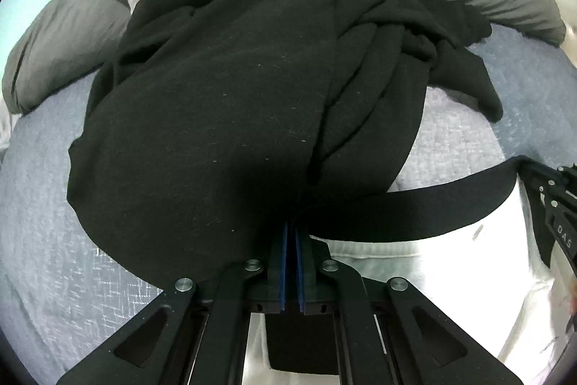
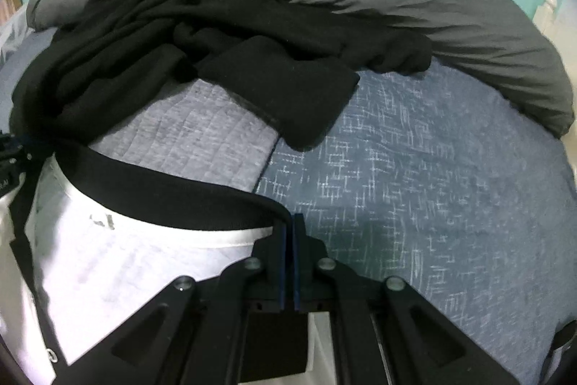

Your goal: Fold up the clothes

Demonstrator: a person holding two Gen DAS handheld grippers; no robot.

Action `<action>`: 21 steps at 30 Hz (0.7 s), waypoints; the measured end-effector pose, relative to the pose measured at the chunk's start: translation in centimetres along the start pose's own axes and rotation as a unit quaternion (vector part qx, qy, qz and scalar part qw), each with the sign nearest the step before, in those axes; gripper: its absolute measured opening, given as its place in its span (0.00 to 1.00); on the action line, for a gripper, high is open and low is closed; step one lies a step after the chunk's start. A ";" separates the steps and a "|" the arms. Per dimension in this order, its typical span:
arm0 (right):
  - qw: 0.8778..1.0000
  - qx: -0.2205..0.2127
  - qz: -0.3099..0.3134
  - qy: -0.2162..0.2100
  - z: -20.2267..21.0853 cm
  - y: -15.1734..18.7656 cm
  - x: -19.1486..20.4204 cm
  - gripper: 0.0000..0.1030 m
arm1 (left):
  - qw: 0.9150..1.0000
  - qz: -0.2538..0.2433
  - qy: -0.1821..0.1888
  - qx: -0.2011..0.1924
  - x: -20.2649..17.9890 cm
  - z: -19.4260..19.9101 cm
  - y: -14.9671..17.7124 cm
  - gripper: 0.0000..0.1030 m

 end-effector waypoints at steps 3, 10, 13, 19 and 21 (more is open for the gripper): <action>1.000 -0.005 -0.009 -0.013 0.2 -0.2 0.2 0.06 | 1.000 0.017 0.019 0.001 0.2 0.5 -0.1 0.05; 0.985 -0.022 -0.124 -0.117 2.3 -1.3 -1.4 0.51 | 0.987 0.112 0.115 -0.016 2.0 3.6 -0.8 0.53; 0.975 -0.032 -0.166 -0.141 3.9 -1.7 -2.5 0.56 | 0.980 0.141 0.136 -0.025 3.8 5.2 -1.2 0.54; 0.964 -0.084 -0.208 -0.143 9.5 -1.0 -5.3 0.57 | 0.974 0.149 0.161 -0.063 6.7 11.1 0.4 0.58; 0.956 -0.090 -0.228 -0.161 11.9 0.4 -5.5 0.57 | 0.972 0.160 0.159 -0.065 7.3 13.3 2.2 0.58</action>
Point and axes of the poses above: each gripper's, at about its wrist camera, not at the fingertips, and z roughly against the way its jaws point, x to its left, y to its underside, the point moved 7 cm from there along -z, roughly the way its jaws point, and after that the axes turned 12 degrees about -x, right-handed, at the moved point
